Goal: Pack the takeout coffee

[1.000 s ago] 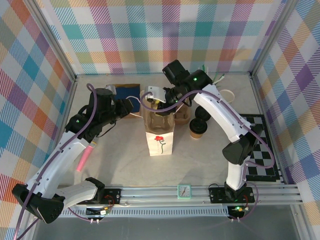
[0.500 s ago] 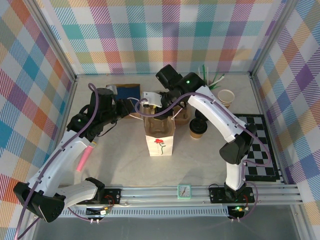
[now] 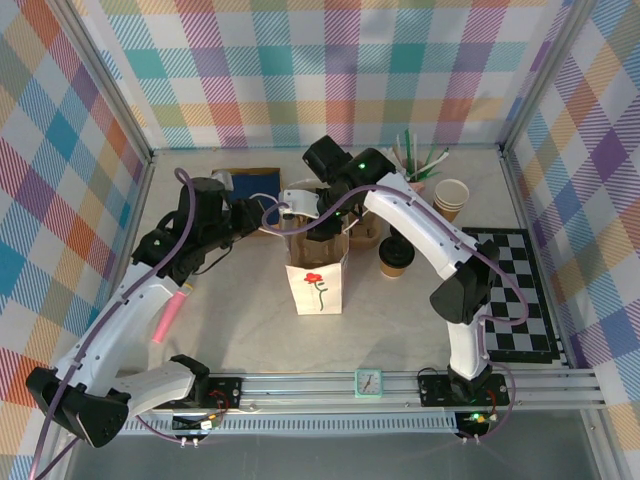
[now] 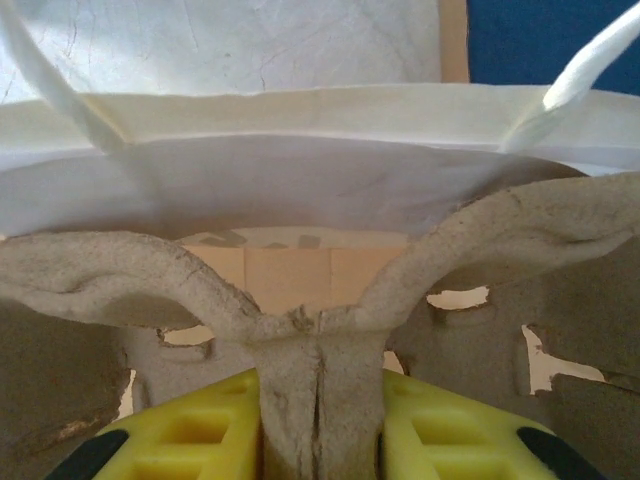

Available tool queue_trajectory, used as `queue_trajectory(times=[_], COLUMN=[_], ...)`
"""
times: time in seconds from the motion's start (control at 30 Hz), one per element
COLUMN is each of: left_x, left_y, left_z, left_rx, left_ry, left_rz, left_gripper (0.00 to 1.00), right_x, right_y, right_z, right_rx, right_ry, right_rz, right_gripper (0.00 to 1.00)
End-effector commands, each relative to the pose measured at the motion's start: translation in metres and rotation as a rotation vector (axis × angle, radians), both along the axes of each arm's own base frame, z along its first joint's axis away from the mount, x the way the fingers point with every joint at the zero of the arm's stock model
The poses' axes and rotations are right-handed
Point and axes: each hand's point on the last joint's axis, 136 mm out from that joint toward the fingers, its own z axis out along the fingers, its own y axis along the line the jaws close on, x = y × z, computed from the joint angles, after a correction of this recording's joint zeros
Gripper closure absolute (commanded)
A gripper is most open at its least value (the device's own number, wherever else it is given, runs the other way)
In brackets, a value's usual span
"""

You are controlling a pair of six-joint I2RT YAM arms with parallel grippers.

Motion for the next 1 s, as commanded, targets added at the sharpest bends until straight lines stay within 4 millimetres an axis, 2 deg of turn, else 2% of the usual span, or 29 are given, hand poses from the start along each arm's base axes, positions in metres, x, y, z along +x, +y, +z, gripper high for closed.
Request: queue_trajectory(times=[0.0,0.13,0.43,0.6,0.73,0.97], left_x=[-0.001,0.001,0.005,0.004,0.002,-0.001], left_y=[0.005,0.000,-0.001,0.002,-0.002,-0.002], left_z=[0.010,0.014,0.014,0.025,0.034,0.036], left_rx=[-0.007,-0.028,-0.039,-0.056,-0.082,-0.085], left_ry=[-0.041,-0.053,-0.056,-0.081,-0.095,-0.097], left_rz=[-0.002,-0.021,-0.026,-0.022,-0.040,-0.049], left_gripper=[0.78,0.84,0.94,0.96,0.96,0.96], right_x=[-0.005,-0.009,-0.012,-0.013,-0.015,-0.013], right_y=[-0.004,-0.003,-0.018,-0.025,-0.021,-0.013], right_z=[0.010,0.009,0.000,-0.011,-0.017,-0.031], right_rx=[0.002,-0.019,-0.095,-0.136,-0.134,-0.155], right_ry=[-0.007,-0.034,-0.098,-0.108,-0.091,-0.078], right_rz=[-0.003,0.004,0.001,0.004,0.004,0.002], right_gripper=[0.70,0.71,0.71,0.72,0.72,0.71])
